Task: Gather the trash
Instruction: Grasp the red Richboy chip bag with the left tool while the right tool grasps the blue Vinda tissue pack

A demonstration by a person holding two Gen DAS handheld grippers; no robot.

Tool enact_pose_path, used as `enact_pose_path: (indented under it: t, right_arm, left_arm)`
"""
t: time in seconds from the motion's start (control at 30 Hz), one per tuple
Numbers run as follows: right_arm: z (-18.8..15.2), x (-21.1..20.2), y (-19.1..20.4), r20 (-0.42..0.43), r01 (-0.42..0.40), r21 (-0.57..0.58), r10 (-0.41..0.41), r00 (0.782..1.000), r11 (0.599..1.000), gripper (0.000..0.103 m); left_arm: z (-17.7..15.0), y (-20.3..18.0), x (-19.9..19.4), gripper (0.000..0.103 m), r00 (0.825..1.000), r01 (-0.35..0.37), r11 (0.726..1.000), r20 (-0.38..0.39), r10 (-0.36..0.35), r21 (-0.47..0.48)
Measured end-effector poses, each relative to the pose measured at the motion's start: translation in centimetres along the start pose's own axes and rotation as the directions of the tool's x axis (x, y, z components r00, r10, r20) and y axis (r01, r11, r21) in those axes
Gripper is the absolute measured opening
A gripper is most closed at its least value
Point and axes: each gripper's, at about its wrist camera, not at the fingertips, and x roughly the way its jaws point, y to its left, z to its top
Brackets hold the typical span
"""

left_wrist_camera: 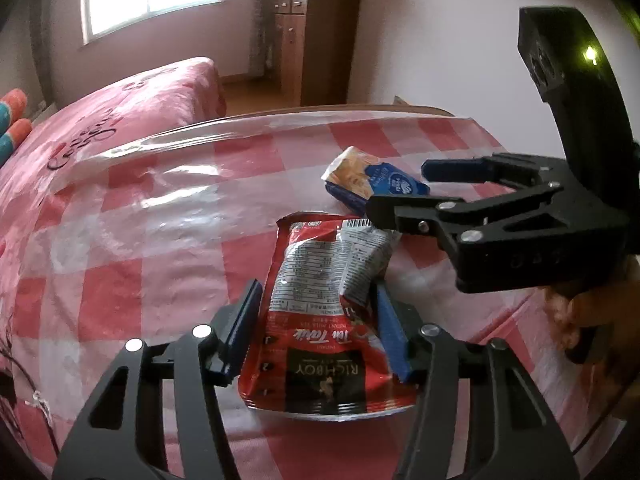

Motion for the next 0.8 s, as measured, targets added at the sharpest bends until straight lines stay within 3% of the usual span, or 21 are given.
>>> enact_pose_path:
  t: [0.17,0.3,0.7,0.8]
  right_arm:
    - [0.0,-0.1,-0.1,0.011,-0.025,0.01,0.025,1.0,1.0,0.072]
    - [-0.1,0.0,-0.9,0.012,-0.055,0.058,0.055,0.998,0.997,0.072]
    - [-0.4,0.7,0.0,0.0,0.022,0.025,-0.022,1.0,0.999,0.073]
    - [-0.5,0.8,0.4,-0.006,0.071,0.006,-0.071,0.997,0.997,0.065]
  left_arm:
    - [-0.1,-0.1,-0.5,0.051,1.0,-0.025,1.0,0.016,0.026,-0.011]
    - [-0.3,-0.1,-0.9,0.047,0.999,-0.033,0.999,0.015,0.033,-0.019]
    - [-1.1,1.3,-2.0,0.045,0.999,-0.036,0.995,0.019,0.038,-0.092]
    - [-1.3,1.5,-2.3,0.044,0.999,-0.036,0.994,0.02,0.038,-0.104]
